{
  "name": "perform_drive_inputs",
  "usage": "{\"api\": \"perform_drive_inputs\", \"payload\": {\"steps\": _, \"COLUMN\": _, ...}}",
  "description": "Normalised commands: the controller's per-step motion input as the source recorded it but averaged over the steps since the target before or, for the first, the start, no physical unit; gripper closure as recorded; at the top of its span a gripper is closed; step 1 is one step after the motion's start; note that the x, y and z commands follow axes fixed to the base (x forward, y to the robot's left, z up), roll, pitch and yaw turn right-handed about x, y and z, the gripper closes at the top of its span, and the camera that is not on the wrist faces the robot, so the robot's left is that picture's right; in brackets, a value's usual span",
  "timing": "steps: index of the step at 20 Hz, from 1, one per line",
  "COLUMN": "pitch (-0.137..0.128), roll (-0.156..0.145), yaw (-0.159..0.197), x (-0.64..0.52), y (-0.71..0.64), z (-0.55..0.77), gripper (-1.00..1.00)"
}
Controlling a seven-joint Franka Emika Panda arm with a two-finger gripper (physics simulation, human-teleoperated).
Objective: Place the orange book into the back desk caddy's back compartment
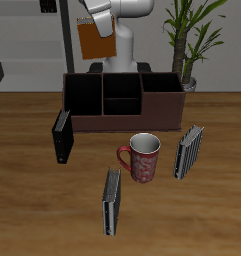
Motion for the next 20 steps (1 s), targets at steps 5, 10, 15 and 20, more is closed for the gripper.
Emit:
{"api": "perform_drive_inputs", "payload": {"steps": 5, "pitch": -0.018, "roll": -0.009, "yaw": 0.038, "x": 0.03, "y": -0.07, "z": -0.01, "gripper": 1.00}}
{"api": "perform_drive_inputs", "payload": {"steps": 10, "pitch": -0.007, "roll": 0.009, "yaw": 0.010, "x": -0.01, "y": 0.07, "z": -0.06, "gripper": 1.00}}
{"api": "perform_drive_inputs", "payload": {"steps": 15, "pitch": 0.008, "roll": 0.012, "yaw": 0.028, "x": 0.02, "y": 0.07, "z": -0.09, "gripper": 1.00}}
{"api": "perform_drive_inputs", "payload": {"steps": 20, "pitch": -0.034, "roll": -0.006, "yaw": 0.074, "x": 0.06, "y": -0.14, "z": 0.00, "gripper": 1.00}}
